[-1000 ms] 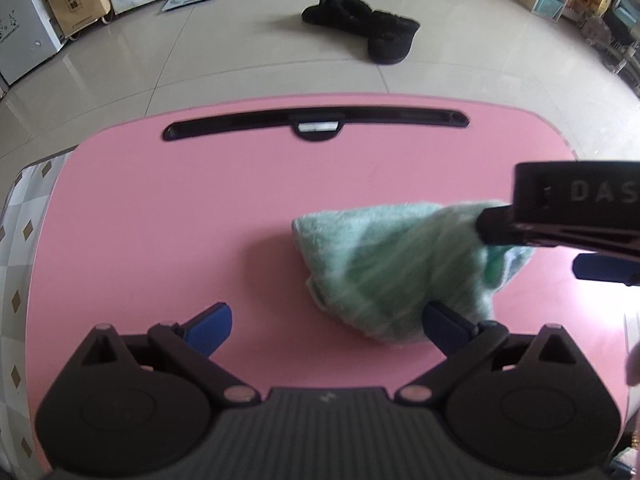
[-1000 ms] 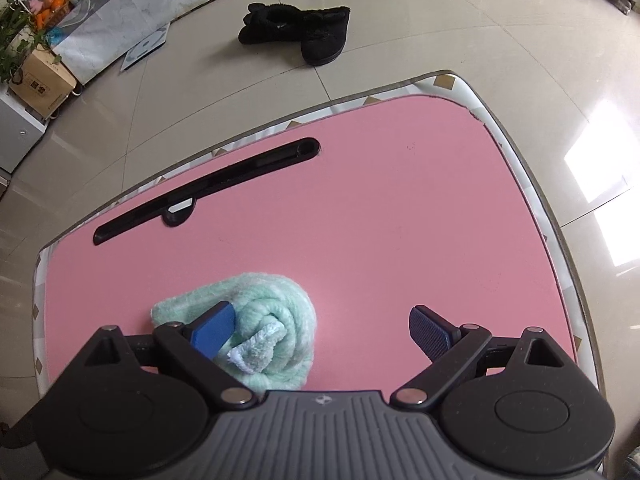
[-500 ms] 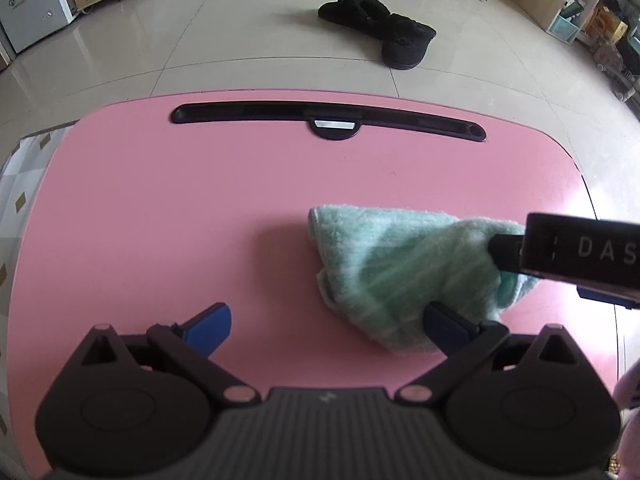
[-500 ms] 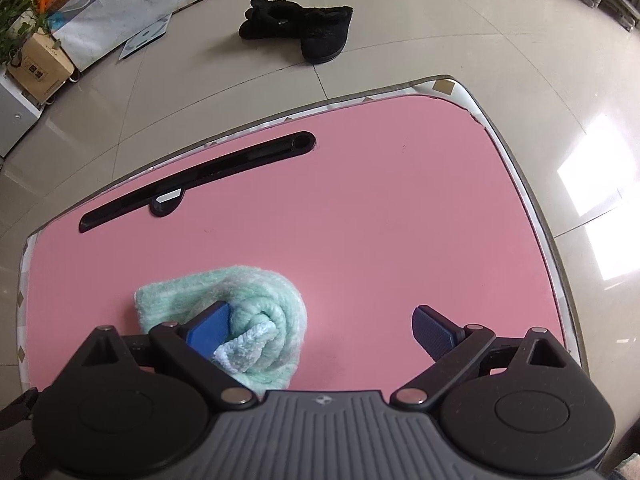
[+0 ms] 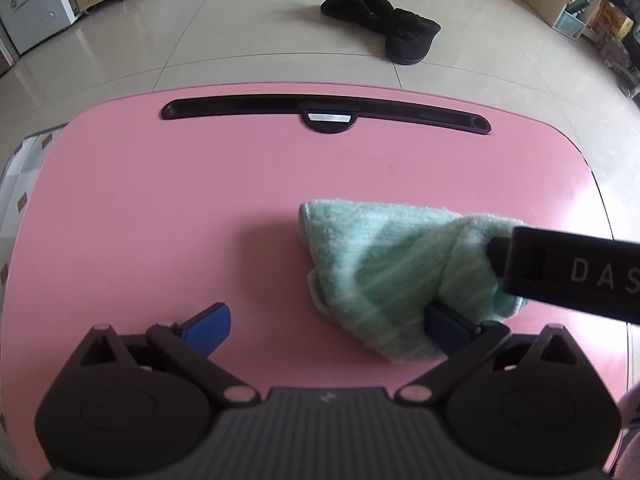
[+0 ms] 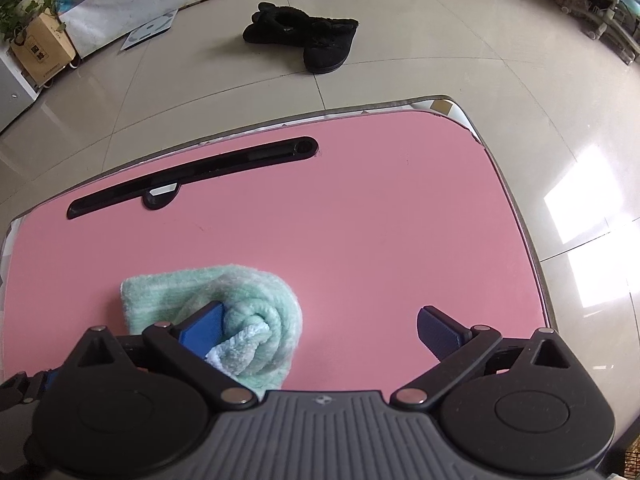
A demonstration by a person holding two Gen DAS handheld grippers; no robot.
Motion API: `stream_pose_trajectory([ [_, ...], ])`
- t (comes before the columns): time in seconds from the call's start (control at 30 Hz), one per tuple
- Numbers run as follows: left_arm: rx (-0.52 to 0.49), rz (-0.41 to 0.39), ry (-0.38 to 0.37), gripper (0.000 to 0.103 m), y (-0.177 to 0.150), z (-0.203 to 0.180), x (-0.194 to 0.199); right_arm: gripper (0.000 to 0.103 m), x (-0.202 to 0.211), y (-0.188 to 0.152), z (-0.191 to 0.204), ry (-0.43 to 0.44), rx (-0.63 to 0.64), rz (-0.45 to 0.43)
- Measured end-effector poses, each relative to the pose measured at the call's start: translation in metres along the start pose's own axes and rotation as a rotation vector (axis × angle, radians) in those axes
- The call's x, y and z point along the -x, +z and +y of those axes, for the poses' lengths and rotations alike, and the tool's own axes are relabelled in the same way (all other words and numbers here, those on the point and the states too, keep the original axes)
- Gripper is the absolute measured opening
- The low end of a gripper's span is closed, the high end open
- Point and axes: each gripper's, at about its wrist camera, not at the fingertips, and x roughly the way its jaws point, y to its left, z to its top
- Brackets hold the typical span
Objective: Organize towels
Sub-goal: 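Close the right tool fingers on the towel's rolled end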
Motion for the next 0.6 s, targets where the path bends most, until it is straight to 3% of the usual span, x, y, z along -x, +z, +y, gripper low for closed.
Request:
stream_pose_trajectory([
  [0.6, 0.000, 0.010, -0.003, 0.103, 0.002, -0.007, -0.003, 0.101, 0.000, 0.004, -0.009, 0.006, -0.063, -0.006],
])
